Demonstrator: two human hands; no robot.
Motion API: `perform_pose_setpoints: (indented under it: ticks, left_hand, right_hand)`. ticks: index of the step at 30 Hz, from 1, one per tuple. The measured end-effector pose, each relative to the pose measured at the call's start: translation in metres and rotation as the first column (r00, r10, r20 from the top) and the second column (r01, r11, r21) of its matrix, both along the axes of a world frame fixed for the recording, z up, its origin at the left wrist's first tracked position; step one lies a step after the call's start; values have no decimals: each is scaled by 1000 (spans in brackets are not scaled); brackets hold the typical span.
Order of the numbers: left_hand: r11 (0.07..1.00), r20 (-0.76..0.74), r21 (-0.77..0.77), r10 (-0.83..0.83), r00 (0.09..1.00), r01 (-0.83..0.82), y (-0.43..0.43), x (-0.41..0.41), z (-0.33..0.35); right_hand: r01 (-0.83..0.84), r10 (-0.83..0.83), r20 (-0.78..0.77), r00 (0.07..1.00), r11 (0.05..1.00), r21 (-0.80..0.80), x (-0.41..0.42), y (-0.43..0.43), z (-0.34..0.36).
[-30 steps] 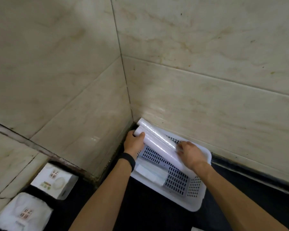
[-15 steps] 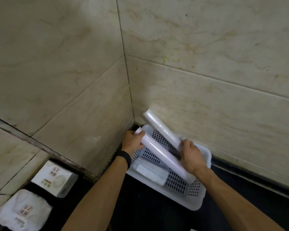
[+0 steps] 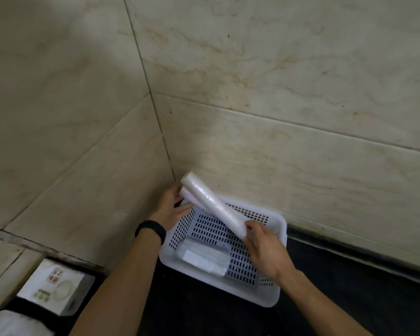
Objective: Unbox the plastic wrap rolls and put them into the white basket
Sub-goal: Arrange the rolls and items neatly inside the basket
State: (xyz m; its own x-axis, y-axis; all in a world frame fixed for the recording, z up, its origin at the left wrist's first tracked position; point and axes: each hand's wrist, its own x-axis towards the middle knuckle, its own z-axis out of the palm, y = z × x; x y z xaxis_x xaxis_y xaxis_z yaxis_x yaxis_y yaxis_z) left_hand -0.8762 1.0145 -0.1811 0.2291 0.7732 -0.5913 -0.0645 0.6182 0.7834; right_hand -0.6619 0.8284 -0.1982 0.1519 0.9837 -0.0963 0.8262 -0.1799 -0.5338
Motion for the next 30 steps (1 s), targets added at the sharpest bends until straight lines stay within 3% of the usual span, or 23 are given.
perform_pose_setpoints:
  ticks: [3, 10, 19, 25, 30]
  left_hand:
    - [1000, -156, -3, -11, 988, 11, 2, -13, -2]
    - [885, -340, 307, -243, 909, 351, -11, -31, -10]
    - [818, -481, 451, -112, 869, 355, -28, -22, -22]
    - [848, -428, 381, -192, 883, 369, -33, -22, -30]
    - [834, -456, 430, -131, 880, 347, -43, -15, -32]
  right_hand:
    - [-23, 33, 134, 990, 997, -74, -7, 4, -17]
    - [0, 14, 224, 974, 998, -62, -17, 9, -40]
    - [105, 57, 552, 832, 960, -258, 4, 2, -45]
    - [103, 70, 509, 858, 947, -305, -9, -5, -49]
    - [105, 47, 467, 883, 950, -294, -4, -4, -46]
